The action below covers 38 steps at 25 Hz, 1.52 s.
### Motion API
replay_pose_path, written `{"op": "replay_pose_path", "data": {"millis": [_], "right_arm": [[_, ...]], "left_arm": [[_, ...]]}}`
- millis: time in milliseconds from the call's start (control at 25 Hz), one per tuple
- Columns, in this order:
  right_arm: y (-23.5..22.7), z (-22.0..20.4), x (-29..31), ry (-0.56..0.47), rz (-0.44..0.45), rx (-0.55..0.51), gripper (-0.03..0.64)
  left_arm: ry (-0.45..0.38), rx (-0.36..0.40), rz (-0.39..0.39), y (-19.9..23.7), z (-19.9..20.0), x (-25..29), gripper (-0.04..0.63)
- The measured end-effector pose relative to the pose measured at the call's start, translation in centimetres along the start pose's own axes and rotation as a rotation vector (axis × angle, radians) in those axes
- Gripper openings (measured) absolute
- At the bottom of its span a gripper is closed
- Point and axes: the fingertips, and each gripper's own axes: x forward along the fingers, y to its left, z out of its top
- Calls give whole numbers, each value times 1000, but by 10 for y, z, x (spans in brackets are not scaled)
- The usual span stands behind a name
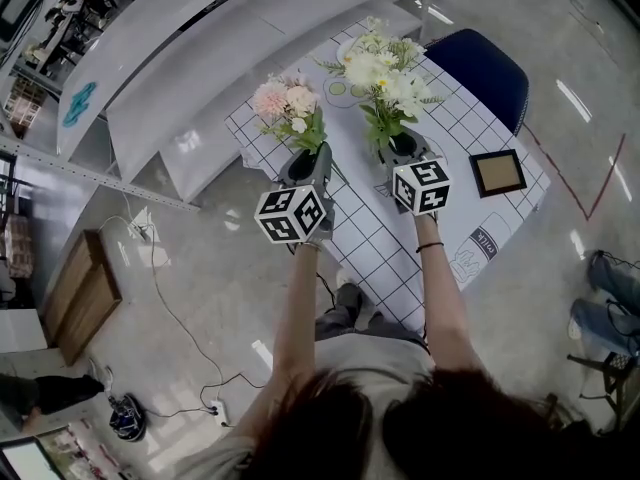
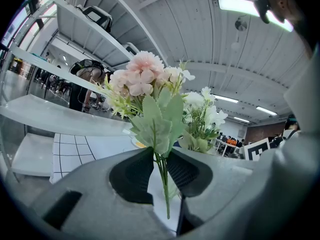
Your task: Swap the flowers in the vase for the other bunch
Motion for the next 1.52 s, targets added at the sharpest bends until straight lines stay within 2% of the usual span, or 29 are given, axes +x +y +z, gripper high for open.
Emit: {"op": "replay_pose_path", "data": {"millis": [360, 1120, 1520], "right_arm": [[-1, -10, 0, 48, -10, -19, 52], [0, -10, 0, 59, -15, -28, 54], [-2, -12, -2, 58, -28, -19, 94]], "left_arm": [[6, -4, 1, 0, -3, -1, 80], [12, -13, 10, 4, -6, -3, 80], [17, -15, 13, 5, -8, -4, 80]]}}
